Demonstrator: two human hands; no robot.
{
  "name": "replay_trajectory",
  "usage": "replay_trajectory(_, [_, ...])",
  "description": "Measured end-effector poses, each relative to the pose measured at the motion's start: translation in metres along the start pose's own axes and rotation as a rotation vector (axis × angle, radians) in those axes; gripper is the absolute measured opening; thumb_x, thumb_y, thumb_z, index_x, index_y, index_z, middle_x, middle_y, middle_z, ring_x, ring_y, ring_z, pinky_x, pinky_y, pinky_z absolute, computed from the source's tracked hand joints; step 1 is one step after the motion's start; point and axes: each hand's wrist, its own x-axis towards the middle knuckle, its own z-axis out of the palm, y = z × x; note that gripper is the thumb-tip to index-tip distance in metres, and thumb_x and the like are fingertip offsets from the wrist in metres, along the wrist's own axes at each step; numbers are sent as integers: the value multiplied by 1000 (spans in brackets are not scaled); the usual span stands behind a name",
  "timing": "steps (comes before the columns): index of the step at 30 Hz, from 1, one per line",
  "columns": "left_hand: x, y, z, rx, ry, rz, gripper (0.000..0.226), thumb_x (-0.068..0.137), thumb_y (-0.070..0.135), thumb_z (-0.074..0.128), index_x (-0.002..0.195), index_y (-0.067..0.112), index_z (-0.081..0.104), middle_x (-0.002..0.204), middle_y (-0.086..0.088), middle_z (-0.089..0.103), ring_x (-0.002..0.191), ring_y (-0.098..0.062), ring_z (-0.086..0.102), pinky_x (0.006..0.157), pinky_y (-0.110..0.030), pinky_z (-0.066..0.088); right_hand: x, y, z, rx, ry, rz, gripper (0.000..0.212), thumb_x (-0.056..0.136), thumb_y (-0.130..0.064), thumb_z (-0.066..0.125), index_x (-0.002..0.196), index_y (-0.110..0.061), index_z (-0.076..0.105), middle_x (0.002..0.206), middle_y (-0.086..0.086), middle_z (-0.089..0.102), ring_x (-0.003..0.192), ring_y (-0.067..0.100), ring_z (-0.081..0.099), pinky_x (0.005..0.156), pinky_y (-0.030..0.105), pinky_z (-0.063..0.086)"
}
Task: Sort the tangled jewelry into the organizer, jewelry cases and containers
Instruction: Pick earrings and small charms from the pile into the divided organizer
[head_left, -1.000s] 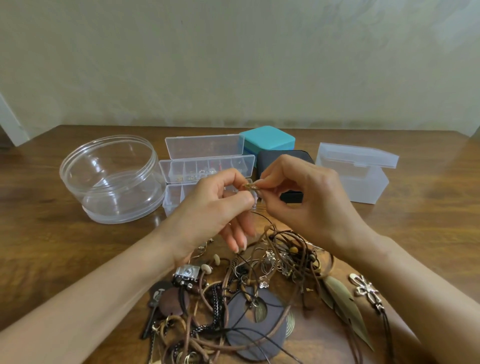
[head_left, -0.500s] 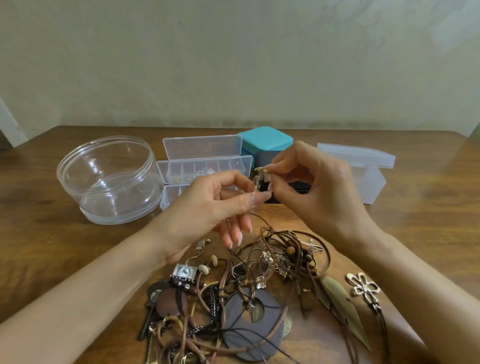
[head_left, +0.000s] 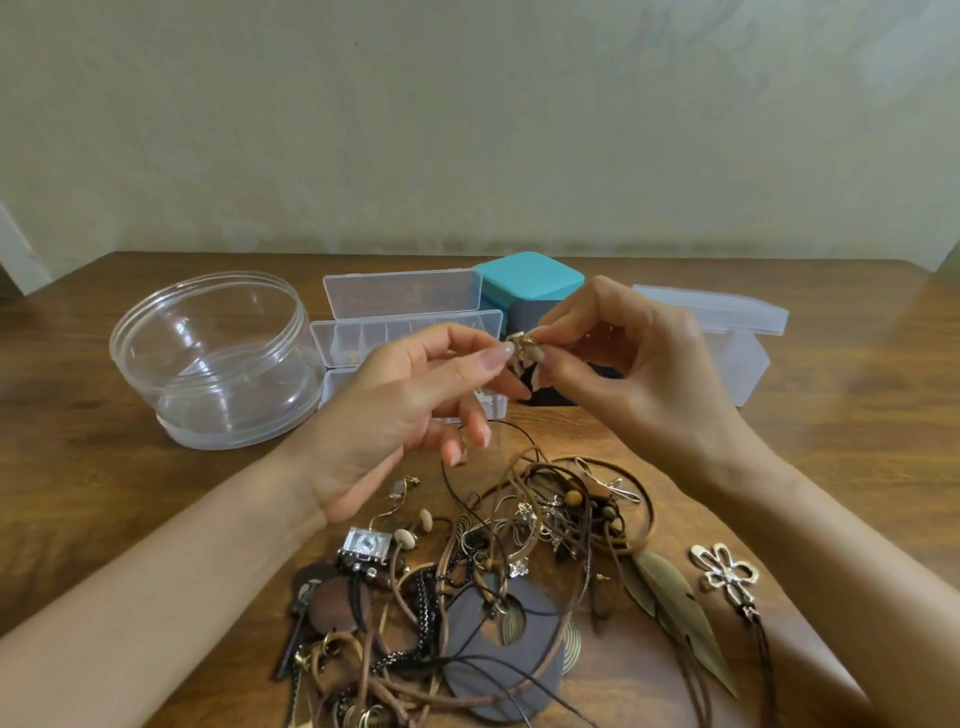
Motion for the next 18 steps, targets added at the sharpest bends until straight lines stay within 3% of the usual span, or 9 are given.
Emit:
replay_trajectory(6, [-2,-1,2,99,77,112,20,70,19,62,88,9,60,64,0,64,43,-8,52,33,-14,37,0,1,0,-160,-39,-120,6,80,-8,64,85,-10,62,84,3,67,77,12,66,69,26,56])
replay_trajectory(12, [-1,-3,-1,188,91,155,3,85,8,56,88,8,55,68,-2,66,46,-12,53,33,-14,33,1,1,-2,-253,-25,-174,5,79,-7,64,83,-4,62,82,4,65,77,10,64,70,19,55])
replay_trajectory(15, [0,-4,-4,213,93,142,8,89,9,56,83,12,51,70,-3,67,46,-12,53,34,-14,31,2,3,-5,-267,-5,-166,6,78,-7,65,81,-3,62,82,4,66,77,10,64,70,22,55])
replay_trajectory(18, [0,-2,-9,207,97,128,7,79,18,55,77,15,49,72,-4,68,47,-13,53,34,-13,31,5,4,-14,-197,73,-72,7,76,-8,65,81,-3,64,83,2,67,77,13,65,71,33,56])
